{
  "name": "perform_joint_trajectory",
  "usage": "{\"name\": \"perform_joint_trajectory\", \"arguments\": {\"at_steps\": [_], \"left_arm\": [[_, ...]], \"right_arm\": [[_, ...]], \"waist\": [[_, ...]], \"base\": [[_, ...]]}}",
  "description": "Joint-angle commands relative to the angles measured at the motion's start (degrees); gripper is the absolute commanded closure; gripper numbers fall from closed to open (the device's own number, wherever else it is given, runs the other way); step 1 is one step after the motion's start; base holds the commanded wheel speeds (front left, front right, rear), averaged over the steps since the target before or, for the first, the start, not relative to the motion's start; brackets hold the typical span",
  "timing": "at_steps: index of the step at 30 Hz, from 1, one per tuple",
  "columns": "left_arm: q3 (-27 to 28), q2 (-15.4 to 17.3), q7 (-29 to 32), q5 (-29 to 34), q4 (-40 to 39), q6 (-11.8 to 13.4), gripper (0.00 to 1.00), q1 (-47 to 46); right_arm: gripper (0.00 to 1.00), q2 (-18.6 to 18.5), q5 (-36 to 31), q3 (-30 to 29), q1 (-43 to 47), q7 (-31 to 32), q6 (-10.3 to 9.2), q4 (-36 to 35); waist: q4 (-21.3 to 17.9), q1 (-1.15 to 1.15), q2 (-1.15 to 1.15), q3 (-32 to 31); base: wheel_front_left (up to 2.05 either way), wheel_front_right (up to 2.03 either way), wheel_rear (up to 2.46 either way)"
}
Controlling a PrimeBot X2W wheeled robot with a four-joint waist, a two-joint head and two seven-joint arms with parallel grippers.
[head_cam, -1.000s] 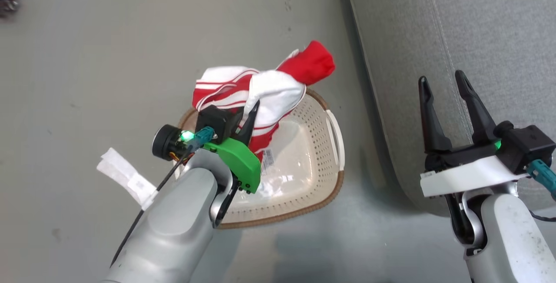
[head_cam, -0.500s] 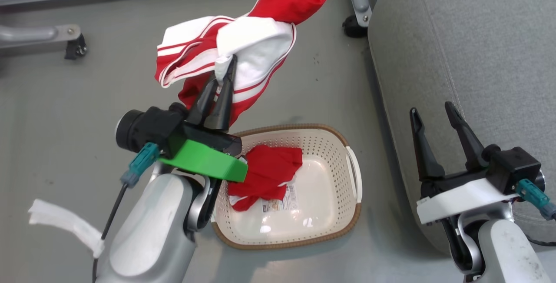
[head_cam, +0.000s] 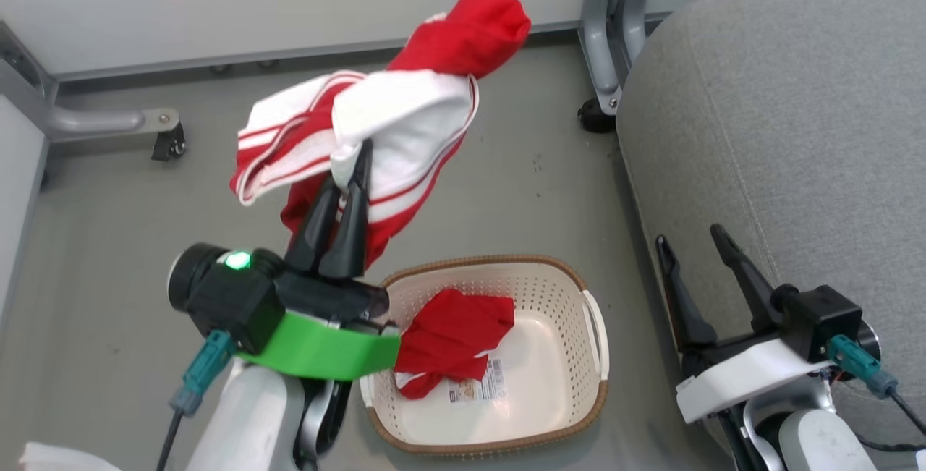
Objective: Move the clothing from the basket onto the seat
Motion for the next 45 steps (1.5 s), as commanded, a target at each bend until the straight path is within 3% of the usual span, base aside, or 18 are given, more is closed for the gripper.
{"name": "perform_joint_trajectory", "arguments": {"at_steps": [1, 12, 34, 38, 45], "left_arm": [[0.3, 0.0, 0.0, 0.4, -0.5, -0.4, 1.00, 2.0], [0.8, -0.6, 0.0, 1.6, -2.1, -1.6, 1.00, 7.7], [1.2, -1.6, 0.0, 2.4, -1.4, -2.4, 1.00, 8.4], [1.4, -1.6, 0.0, 2.6, -1.6, -2.3, 1.00, 8.2], [1.2, -1.8, 0.0, 2.8, -1.9, -2.4, 1.00, 6.9]], "right_arm": [[0.00, 0.1, -0.2, 0.1, 1.4, 0.2, 0.00, -0.1], [0.00, 1.0, -0.3, 0.5, 4.6, 1.1, 0.00, -0.5], [0.00, 1.4, -0.3, 1.7, 4.8, 1.4, 0.00, -0.7], [0.00, 0.4, 0.9, 5.5, 3.3, 1.9, 0.00, -0.9], [0.00, -2.3, 4.7, 17.8, -1.4, 2.5, 0.00, 0.2]], "waist": [[-0.3, 0.01, 0.00, -1.9], [-0.7, 0.01, 0.00, -5.0], [-0.3, 0.01, 0.00, -5.4], [-0.3, 0.01, 0.00, -5.0], [0.1, 0.01, 0.00, -3.8]], "base": [[0.00, 0.00, 0.00], [0.00, 0.00, 0.00], [0.00, 0.00, 0.00], [0.00, 0.00, 0.00], [0.00, 0.00, 0.00]]}}
